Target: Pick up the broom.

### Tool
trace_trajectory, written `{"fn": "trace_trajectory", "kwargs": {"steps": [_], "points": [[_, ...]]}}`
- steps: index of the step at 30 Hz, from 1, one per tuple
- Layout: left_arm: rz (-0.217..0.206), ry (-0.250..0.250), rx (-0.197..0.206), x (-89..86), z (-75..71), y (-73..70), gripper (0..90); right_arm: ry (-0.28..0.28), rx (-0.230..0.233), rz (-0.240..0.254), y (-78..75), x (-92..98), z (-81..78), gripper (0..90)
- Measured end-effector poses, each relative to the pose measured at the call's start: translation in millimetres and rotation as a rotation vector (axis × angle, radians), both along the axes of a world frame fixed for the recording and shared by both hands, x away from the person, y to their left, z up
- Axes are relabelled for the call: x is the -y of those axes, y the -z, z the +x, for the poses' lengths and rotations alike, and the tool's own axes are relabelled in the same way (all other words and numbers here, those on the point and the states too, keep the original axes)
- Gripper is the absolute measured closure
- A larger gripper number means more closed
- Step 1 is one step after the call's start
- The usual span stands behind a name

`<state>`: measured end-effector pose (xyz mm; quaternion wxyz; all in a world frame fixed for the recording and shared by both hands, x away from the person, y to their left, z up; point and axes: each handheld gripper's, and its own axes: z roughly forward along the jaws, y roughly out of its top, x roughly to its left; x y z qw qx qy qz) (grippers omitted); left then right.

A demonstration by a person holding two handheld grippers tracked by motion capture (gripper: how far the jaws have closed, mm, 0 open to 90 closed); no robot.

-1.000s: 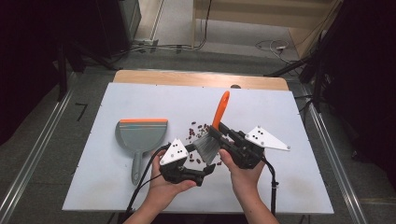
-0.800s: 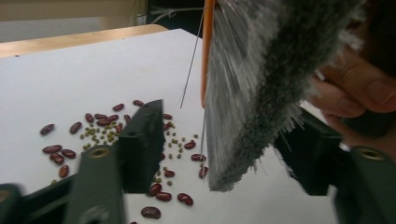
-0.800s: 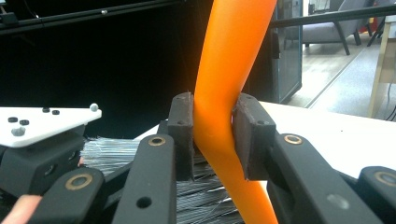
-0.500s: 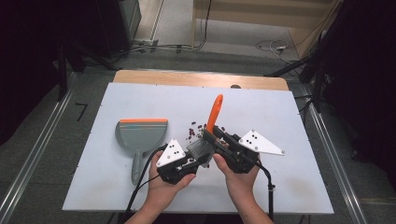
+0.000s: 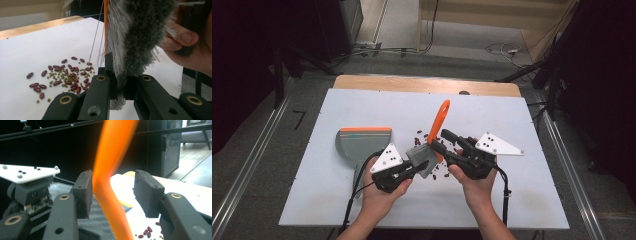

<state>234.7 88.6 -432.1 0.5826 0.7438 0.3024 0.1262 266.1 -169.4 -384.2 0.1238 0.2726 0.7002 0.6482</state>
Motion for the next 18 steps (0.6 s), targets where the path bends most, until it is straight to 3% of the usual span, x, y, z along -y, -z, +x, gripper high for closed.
{"fn": "trace_trajectory", "kwargs": {"steps": [3, 6, 7, 8, 9, 10, 11, 13, 18], "points": [[-0.017, 0.037, -0.008, -11.0, 4.2, -4.9, 85.6, -0.049, -0.041, 0.003, 1.2, 13.3, 10.9, 46.9], [-0.019, 0.077, -0.006, -19.2, 5.9, -9.6, 85.6, -0.119, -0.037, -0.011, 3.3, 17.3, 16.2, 46.9], [-0.024, 0.089, -0.005, -21.6, 5.9, -10.9, 85.6, -0.119, -0.037, -0.011, 3.3, 17.3, 16.2, 46.9], [-0.026, 0.104, -0.005, -23.5, 6.4, -11.9, 85.6, -0.167, -0.051, -0.006, 5.6, 17.2, 19.1, 46.6], [-0.024, 0.123, -0.003, -24.9, 6.9, -12.5, 85.6, -0.167, -0.051, -0.006, 5.6, 17.2, 19.1, 46.6], [-0.014, 0.155, -0.005, -26.1, 7.4, -13.2, 85.6, -0.217, -0.059, -0.011, 8.8, 14.0, 21.3, 46.7], [-0.014, 0.155, -0.005, -26.1, 7.4, -13.2, 85.6, -0.217, -0.059, -0.011, 8.8, 14.0, 21.3, 46.7], [-0.020, 0.216, -0.017, -26.6, 8.3, -12.9, 85.6, -0.302, -0.061, -0.039, 13.7, 5.8, 21.9, 48.1], [-0.041, 0.261, -0.026, -26.1, 8.9, -11.9, 85.6, -0.362, -0.057, -0.047, 17.4, -1.3, 20.8, 51.6]]}}
